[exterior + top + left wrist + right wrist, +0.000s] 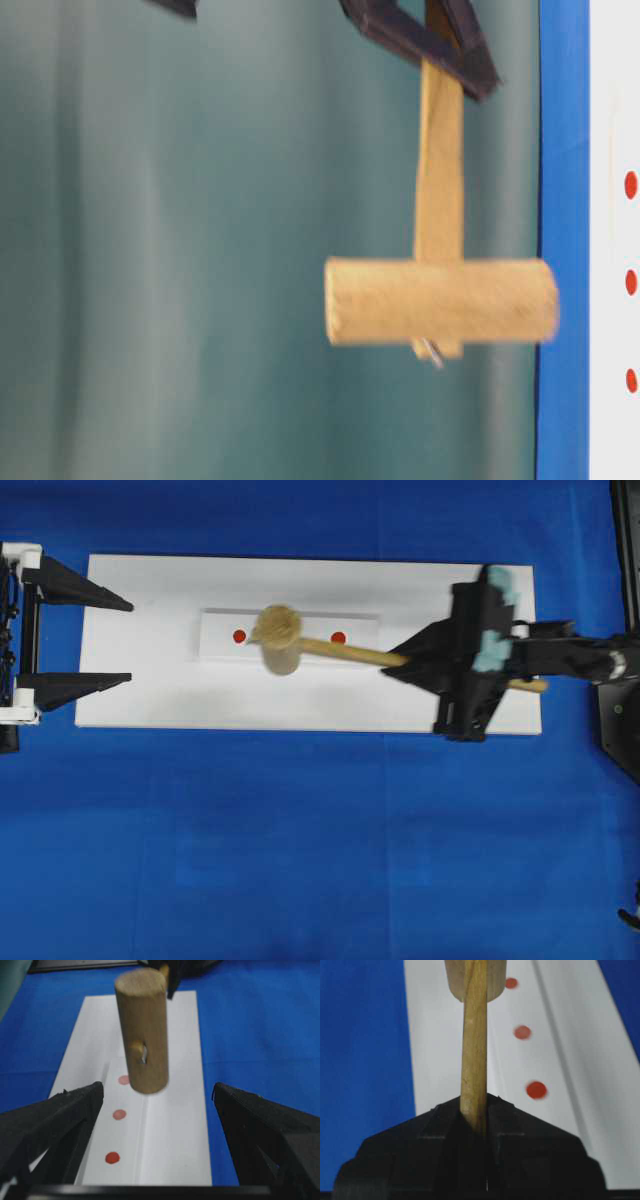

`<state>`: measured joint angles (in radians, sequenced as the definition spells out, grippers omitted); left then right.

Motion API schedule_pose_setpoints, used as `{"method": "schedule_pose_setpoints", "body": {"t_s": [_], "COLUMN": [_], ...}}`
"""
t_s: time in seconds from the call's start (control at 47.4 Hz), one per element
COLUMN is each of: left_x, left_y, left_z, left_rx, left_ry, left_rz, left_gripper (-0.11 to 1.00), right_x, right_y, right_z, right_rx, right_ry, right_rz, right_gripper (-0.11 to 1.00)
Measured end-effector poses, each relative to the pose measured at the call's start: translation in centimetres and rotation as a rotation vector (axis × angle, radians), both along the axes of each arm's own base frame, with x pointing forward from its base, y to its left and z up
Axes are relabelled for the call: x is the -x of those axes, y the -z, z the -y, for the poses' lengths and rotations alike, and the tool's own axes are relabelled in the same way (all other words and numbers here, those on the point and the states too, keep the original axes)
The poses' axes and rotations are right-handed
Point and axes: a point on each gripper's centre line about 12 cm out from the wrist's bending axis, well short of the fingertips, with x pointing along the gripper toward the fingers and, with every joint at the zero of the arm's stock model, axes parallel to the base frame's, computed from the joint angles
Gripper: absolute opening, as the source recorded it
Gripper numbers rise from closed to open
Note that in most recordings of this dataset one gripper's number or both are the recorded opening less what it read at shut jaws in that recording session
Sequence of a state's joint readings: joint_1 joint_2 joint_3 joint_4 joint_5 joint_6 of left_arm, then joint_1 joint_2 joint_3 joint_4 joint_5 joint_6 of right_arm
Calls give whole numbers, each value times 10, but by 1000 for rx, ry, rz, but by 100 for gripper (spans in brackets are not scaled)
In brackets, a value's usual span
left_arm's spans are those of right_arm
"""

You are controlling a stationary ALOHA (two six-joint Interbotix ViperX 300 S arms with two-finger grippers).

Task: Hit the mark with a hammer.
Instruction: 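Move the left gripper in and grasp the mallet head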

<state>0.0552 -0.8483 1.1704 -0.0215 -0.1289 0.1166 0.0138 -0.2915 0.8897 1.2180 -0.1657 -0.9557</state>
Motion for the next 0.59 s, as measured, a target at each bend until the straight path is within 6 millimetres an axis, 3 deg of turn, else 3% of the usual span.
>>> {"method": "schedule_pose_setpoints", "body": {"t_s": [0.253, 0.59], "left_x": [0, 0], "left_y": [0, 0], "left_z": [0, -1], "left_rx": [0, 1], "left_ry": [0, -4], "left_rz": [2, 0], "left_gripper": [89, 89], "right_x": [-41, -64], "right_y": [-1, -5], "right_z": [-8, -11], "right_rx": [15, 26], "right_ry": [-32, -53], "right_rz": [-3, 11], "right_gripper": [2, 2]}}
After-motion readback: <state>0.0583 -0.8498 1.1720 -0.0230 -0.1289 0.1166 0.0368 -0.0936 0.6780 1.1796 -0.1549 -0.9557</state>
